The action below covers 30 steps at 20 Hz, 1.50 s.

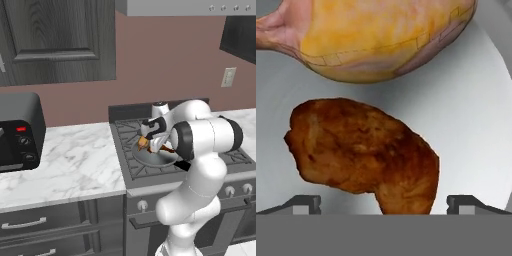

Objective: Take the chicken drumsticks from the pan and place one on each plate on the dining counter.

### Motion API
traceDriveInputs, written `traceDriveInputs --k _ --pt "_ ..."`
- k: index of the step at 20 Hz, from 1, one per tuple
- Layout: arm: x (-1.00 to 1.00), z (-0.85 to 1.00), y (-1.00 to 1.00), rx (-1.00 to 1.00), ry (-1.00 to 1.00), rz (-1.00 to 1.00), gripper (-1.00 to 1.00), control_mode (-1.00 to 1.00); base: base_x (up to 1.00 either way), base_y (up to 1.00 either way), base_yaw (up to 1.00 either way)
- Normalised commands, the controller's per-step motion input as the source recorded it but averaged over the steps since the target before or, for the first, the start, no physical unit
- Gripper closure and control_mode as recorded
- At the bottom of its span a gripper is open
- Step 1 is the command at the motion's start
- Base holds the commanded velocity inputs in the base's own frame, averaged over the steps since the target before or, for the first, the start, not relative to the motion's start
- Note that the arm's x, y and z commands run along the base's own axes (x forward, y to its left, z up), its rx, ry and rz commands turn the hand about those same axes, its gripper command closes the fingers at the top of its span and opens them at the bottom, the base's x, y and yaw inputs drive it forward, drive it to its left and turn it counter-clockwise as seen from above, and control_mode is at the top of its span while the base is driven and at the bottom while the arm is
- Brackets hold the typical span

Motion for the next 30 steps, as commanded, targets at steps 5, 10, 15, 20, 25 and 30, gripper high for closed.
traceDriveInputs --k 5,10,15,20,25,30 --pt "0.12 -0.04 0.00 0.00 0.00 0.00 -1.00 -1.00 0.00 0.00 0.00" --pt "0.15 -0.03 0.00 0.00 0.00 0.00 -1.00 -1.00 0.00 0.00 0.00" --pt "0.00 -0.10 0.00 0.00 0.00 0.00 -1.00 -1.00 0.00 0.00 0.00" --pt "-0.13 -0.16 0.00 0.00 0.00 0.00 -1.00 -1.00 0.00 0.00 0.00" --pt "-0.14 -0.12 0.00 0.00 0.00 0.00 1.00 -1.00 0.00 0.00 0.00" --pt "-0.15 0.14 0.00 0.00 0.00 0.01 1.00 -1.00 0.00 0.00 0.00"
